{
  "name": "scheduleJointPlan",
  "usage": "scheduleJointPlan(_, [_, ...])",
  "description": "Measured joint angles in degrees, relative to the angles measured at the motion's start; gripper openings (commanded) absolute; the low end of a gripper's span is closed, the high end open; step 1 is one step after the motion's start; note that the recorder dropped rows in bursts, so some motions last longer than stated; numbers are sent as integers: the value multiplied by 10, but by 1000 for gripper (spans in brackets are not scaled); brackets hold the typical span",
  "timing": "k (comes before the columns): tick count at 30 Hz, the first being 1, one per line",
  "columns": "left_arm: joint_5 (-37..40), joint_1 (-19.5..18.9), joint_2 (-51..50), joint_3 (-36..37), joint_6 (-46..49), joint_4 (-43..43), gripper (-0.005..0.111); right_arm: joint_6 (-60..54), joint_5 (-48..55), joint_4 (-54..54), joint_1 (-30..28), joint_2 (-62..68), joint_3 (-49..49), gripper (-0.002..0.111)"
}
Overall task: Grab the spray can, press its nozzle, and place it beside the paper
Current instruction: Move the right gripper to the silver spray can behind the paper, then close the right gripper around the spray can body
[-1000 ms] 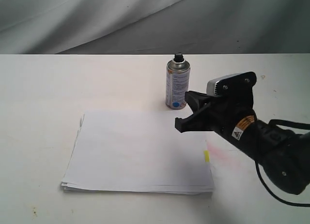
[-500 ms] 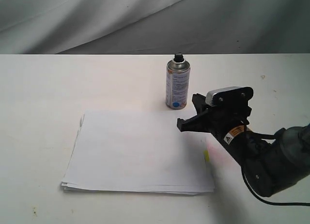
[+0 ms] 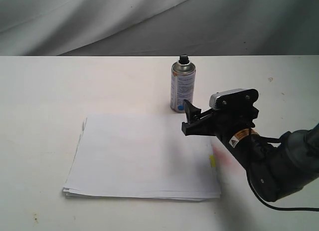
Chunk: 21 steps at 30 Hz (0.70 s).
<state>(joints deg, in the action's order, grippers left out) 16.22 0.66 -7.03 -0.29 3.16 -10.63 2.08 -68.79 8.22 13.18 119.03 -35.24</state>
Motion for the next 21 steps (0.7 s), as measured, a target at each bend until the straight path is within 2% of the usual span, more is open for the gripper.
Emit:
scheduleJointPlan(11, [0, 0, 0, 0, 0, 0, 0, -8, 8, 0, 0, 1, -15, 79])
scheduleJointPlan(21, [0, 0, 0, 0, 0, 0, 0, -47, 41, -1, 0, 86, -148, 79])
